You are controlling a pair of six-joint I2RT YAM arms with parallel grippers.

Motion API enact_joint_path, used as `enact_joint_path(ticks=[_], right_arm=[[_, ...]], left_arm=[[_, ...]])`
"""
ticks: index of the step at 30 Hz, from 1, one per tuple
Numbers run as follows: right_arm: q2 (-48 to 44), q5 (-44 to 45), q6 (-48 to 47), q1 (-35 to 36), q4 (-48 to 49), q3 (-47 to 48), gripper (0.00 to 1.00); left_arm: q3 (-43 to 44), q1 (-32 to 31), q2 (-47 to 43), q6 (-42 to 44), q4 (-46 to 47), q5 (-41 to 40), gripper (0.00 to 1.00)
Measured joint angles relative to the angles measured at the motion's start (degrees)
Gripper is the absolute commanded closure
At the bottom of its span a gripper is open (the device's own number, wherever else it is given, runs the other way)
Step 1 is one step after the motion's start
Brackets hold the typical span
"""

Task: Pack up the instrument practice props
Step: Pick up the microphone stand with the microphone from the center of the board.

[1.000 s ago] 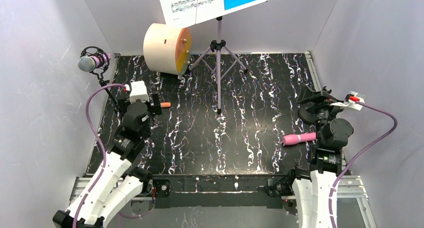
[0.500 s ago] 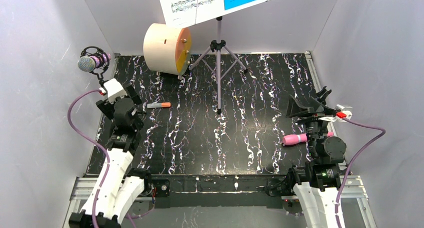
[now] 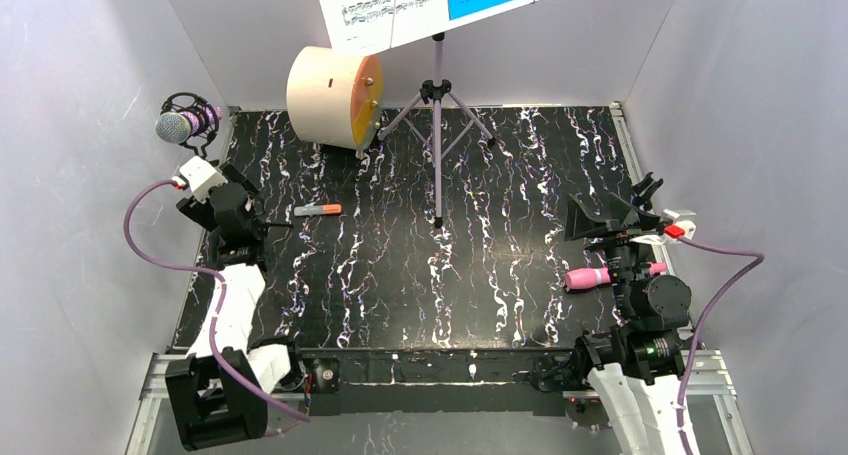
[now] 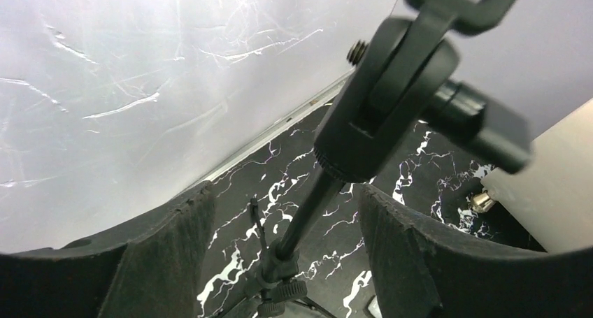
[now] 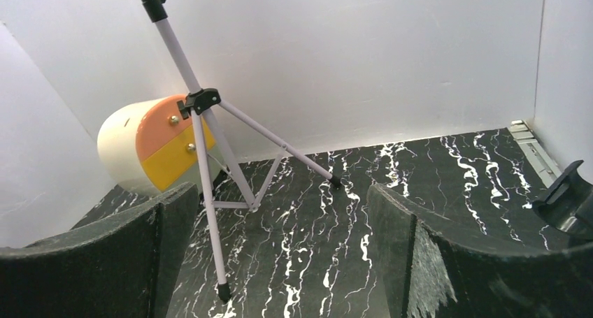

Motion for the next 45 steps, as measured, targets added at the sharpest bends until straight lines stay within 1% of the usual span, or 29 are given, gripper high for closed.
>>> enact_joint_path(ticks=[2, 6, 9, 11, 13, 16, 21, 23, 29, 33, 35, 39, 42, 45], right_arm=[[-0.2, 0.0, -0.3, 0.7, 0.0, 0.0, 0.01], [-0.2, -0.4, -1.1, 2.3, -0.1, 0.0, 0.01], [-0.2, -1.0, -1.4, 3.0, -0.1, 0.0, 0.01], [-0.1, -1.2, -1.5, 3.3, -0.2, 0.0, 0.01], [0.0, -1.3, -1.7, 3.6, -0.4, 0.0, 0.01], [0.2, -1.7, -2.1, 4.0, -0.8, 0.0, 0.01], [0.8, -2.9, -2.6, 4.3, -1.0, 0.0, 0.01], [1.1, -3.4, -2.6, 4.3, -1.1, 0.0, 0.01], [1.8, -4.3, -2.8, 4.5, -1.2, 0.0, 0.01], [2.3, -4.9, -2.8, 4.6, -1.2, 0.0, 0.01], [2.8, -5.4, -3.0, 4.7, -1.2, 0.0, 0.01], [4.2, -6.3, -3.3, 4.7, -1.3, 0.0, 0.02], [5.6, -7.4, -3.4, 4.7, -2.3, 0.3, 0.01], [7.0, -8.9, -3.1, 4.7, -2.6, 0.5, 0.01]], left_arm=[[-1.0, 0.9, 1.9, 0.0, 2.7, 1.7, 0.39], [-1.6, 2.2, 5.6, 0.0, 6.8, 3.9, 0.47], [-1.6, 2.8, 8.4, -0.2, 9.3, 5.0, 0.61], [-1.6, 3.1, 10.2, 0.0, 10.9, 5.9, 0.65], [-1.6, 3.2, 11.3, 0.2, 12.4, 6.9, 0.72], [-2.0, 3.2, 11.7, 0.9, 14.1, 8.3, 0.85], [-2.1, 3.2, 10.7, 3.6, 14.4, 10.3, 0.99], [-2.4, 2.9, 9.7, 3.2, 14.3, 11.1, 1.00], [-3.0, -0.9, 5.9, 8.0, 11.0, 11.3, 1.00], [-2.9, -5.5, 0.2, 12.2, 7.5, 9.8, 1.00], [-2.4, -8.2, -2.7, 12.5, 4.7, 9.3, 1.00], [0.3, -12.3, -6.6, 9.8, -2.8, 9.5, 1.00], [2.8, -13.5, -8.5, 5.4, -8.9, 11.8, 1.00], [3.4, -14.3, -10.5, 0.7, -13.0, 14.8, 1.00]])
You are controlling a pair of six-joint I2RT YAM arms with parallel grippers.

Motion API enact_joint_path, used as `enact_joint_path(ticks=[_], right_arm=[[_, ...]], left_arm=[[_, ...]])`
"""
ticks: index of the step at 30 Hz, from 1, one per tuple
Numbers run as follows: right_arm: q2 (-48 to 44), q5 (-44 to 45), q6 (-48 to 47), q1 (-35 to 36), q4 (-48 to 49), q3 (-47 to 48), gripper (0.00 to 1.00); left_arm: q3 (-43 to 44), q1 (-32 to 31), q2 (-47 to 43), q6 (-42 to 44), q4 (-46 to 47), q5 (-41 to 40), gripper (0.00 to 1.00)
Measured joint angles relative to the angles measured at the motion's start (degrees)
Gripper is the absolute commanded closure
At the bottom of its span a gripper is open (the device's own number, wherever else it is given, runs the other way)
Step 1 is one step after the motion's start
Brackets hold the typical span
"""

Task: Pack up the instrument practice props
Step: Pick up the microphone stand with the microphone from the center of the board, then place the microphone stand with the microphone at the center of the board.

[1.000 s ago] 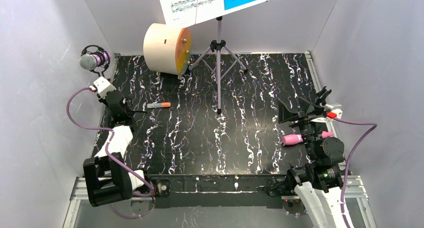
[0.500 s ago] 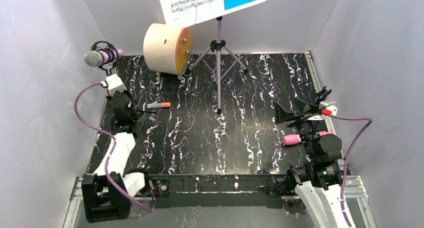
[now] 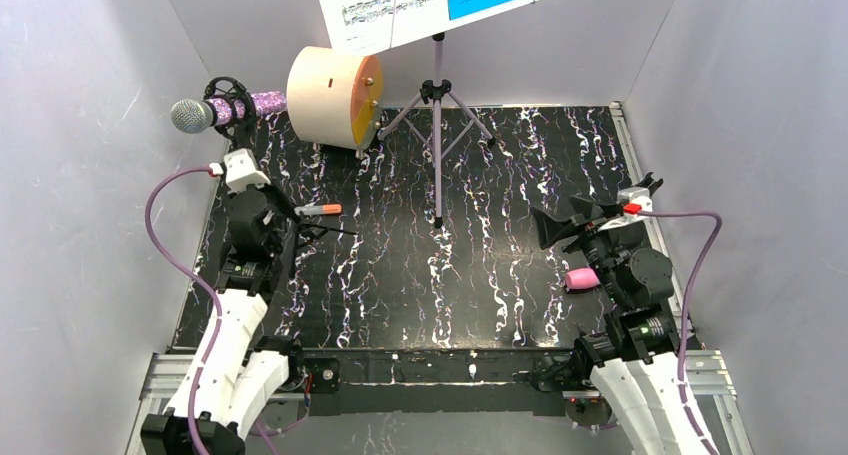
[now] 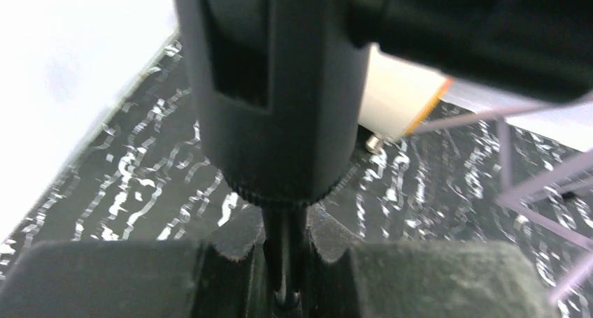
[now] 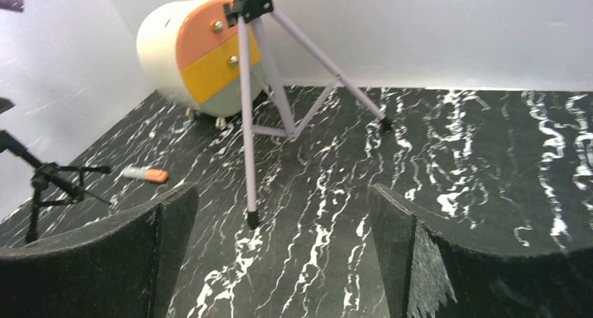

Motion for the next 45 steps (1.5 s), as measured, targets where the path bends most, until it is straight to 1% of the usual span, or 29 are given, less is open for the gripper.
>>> enact_joint_path(ticks=[3, 6, 11, 15, 18, 21, 23, 27, 30, 34, 39, 44, 45], right_arm=[[2.6, -3.8, 1.2, 0.0, 0.1, 0.2, 0.01], [6.5, -8.7, 3.4, 0.0, 0.7, 0.3, 0.01], [12.9, -16.1, 7.7, 0.1, 4.1, 0.3, 0.07], [16.0, -19.4, 10.9, 1.0, 6.6, 0.3, 0.08], [17.2, -19.9, 12.3, 3.1, 7.7, 0.3, 0.09], [18.4, -19.7, 13.2, 6.7, 8.9, 0.3, 0.09], [19.7, -18.8, 13.9, 9.6, 10.0, 0.3, 0.09], [23.2, -15.9, 14.1, 16.7, 12.6, 0.3, 0.09], [28.1, -12.3, 13.9, 24.0, 15.6, 0.3, 0.10], [35.1, -9.0, 13.8, 30.6, 17.9, 0.3, 0.14], [40.5, -6.2, 14.5, 32.3, 20.6, 0.3, 0.19], [43.8, -4.7, 16.9, 32.7, 26.6, -0.7, 0.22], [44.4, -4.4, 17.2, 32.8, 27.7, -1.0, 0.22]], left_arm=[[0.0, -2.3, -1.9, -3.9, -3.7, 2.3, 1.00], [0.0, -7.1, -2.4, -6.2, -5.4, 2.6, 1.00], [-0.7, -19.6, -1.7, -7.1, -5.6, -1.1, 1.00], [-3.5, -32.5, 0.3, -6.2, -1.8, -8.5, 1.00], [-4.5, -41.3, 4.0, -4.0, 1.7, -15.3, 1.00], [-5.7, -48.2, 7.6, -1.2, 7.3, -21.8, 1.00], [-6.4, -51.1, 9.1, -0.6, 10.7, -24.9, 1.00], [-6.5, -55.1, 14.4, 0.6, 17.6, -31.4, 1.00], [-6.4, -56.9, 18.1, 0.2, 22.2, -35.6, 1.00], [-5.0, -57.9, 21.6, -1.5, 24.6, -39.8, 1.00], [-3.2, -58.9, 24.9, -2.6, 25.8, -44.7, 1.00], [-2.0, -60.6, 27.5, -2.4, 26.7, -47.6, 1.00], [-1.7, -60.9, 28.2, -2.2, 26.8, -48.5, 0.97]])
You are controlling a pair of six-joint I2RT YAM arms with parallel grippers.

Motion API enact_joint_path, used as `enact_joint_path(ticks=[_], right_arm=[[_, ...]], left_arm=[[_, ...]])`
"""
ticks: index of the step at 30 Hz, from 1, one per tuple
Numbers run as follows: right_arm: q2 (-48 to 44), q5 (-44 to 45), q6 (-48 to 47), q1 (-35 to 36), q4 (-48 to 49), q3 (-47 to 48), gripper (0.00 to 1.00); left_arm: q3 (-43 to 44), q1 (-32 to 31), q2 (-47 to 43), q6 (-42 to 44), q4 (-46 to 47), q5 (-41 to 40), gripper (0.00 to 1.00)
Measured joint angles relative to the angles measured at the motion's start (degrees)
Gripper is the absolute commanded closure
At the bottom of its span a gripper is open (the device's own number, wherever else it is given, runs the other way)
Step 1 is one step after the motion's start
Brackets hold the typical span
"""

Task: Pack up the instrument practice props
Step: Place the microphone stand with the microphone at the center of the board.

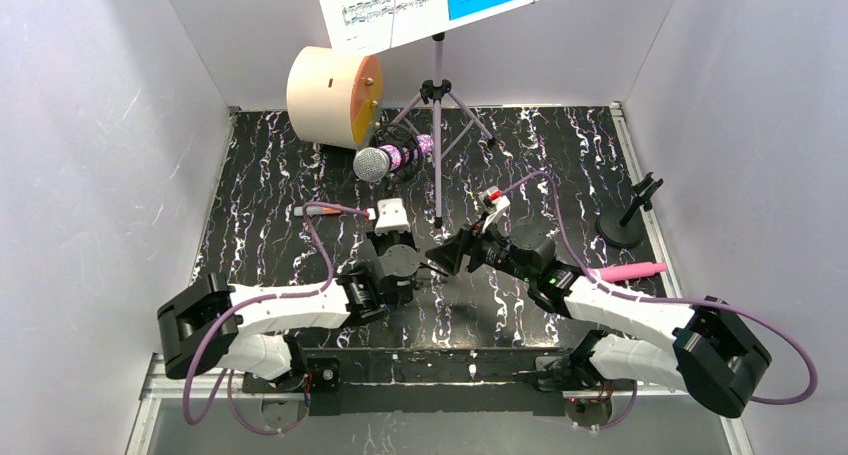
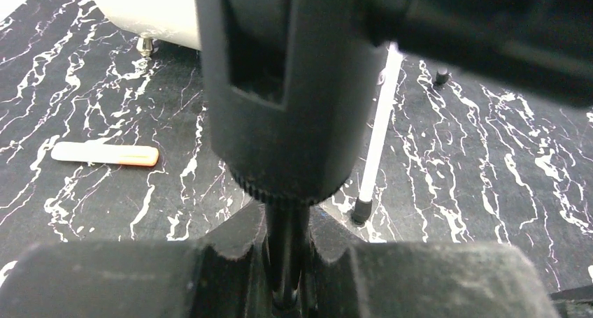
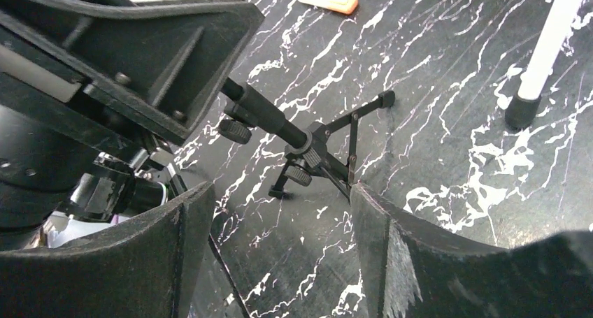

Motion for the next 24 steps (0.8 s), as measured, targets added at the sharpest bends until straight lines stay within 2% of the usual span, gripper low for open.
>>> enact_joint_path(ticks=[3, 5, 10, 12, 15, 24], right_arm=[[1.2, 0.9, 1.1, 0.1, 2.9, -1.9, 0.22], [1.6, 1.4, 1.6, 0.2, 4.0, -3.2, 0.22], [1.7, 2.0, 2.1, 0.2, 5.6, -4.5, 0.21], [1.7, 2.0, 2.3, 0.2, 6.1, -4.7, 0.21], [1.8, 1.6, 2.6, 0.2, 7.3, -4.9, 0.21], [8.2, -3.5, 4.9, 0.3, 11.4, -4.7, 0.27]], left_arm=[[1.2, -0.9, 2.1, 0.4, 0.2, -2.2, 0.86], [2.3, -1.5, 3.5, 0.7, 0.4, -3.2, 0.75], [2.7, -2.1, 4.7, -0.4, 0.3, -1.0, 0.58], [2.7, -2.2, 4.3, -0.2, 0.3, 0.3, 0.45], [2.7, -2.2, 3.0, 0.2, -0.3, 2.1, 0.34], [1.4, -1.9, -6.0, 1.4, -7.9, 12.9, 0.21]])
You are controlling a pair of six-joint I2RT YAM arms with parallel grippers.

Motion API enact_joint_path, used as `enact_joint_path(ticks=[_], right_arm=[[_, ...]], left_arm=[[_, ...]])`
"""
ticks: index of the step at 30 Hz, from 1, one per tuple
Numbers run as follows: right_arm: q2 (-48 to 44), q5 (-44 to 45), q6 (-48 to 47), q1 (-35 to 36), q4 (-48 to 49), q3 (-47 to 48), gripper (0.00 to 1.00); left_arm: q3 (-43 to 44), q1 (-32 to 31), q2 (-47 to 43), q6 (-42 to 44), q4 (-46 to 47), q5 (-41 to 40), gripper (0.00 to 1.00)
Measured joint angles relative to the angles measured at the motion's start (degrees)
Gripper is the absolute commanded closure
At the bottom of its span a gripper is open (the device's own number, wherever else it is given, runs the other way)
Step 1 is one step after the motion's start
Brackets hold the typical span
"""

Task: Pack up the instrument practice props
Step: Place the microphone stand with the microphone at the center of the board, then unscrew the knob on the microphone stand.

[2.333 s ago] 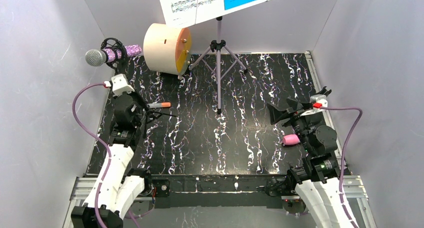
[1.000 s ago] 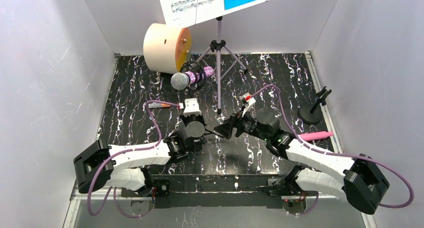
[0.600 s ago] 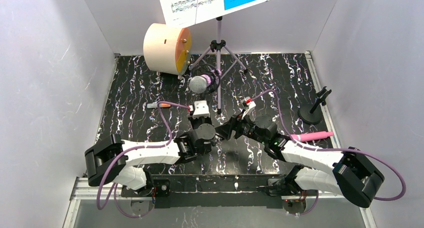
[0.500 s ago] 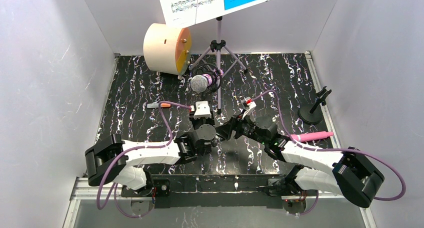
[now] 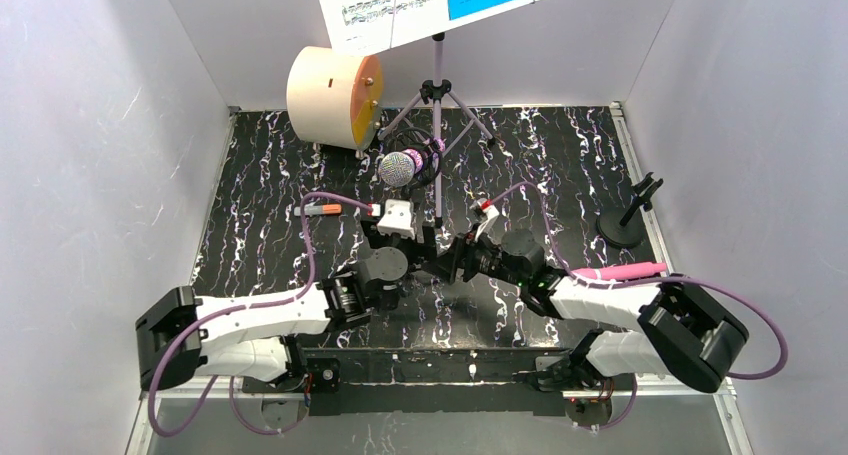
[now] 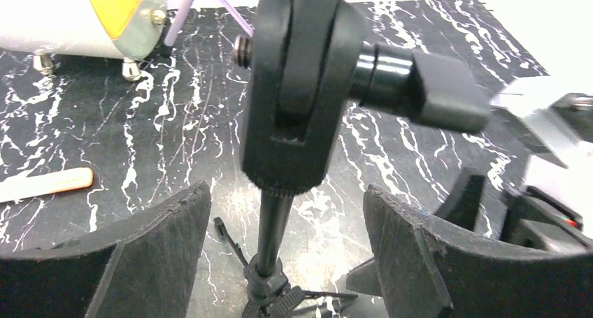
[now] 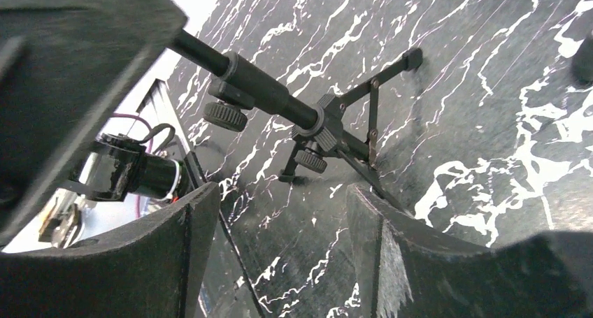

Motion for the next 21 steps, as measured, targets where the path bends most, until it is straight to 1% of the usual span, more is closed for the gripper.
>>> enact_joint_path(ticks=[5, 9, 13, 18, 21], right_arm=[[3.6, -2.1, 2.6, 1.1, 3.5, 0.3, 0.28], [6.3, -2.1, 4.1, 3.6, 5.9, 2.1, 0.28], [7.7, -0.2, 5.4, 5.8, 8.5, 3.5, 0.29], [8.9, 3.2, 7.3, 6.1, 10.5, 3.6, 0.38], [9.4, 4.3, 8.2, 6.1, 10.8, 3.9, 0.41]], left_arm=[[-1.4, 1.6, -5.8, 1.3, -3.8, 7.3, 0.21], [-3.3, 4.4, -10.1, 2.0, -5.6, 13.2, 0.22], [-6.6, 8.4, -14.9, 2.3, -6.5, 19.4, 0.23], [-7.5, 10.2, -16.2, 3.0, -6.3, 23.5, 0.23], [-7.6, 10.8, -16.1, 3.0, -6.2, 25.1, 0.23]])
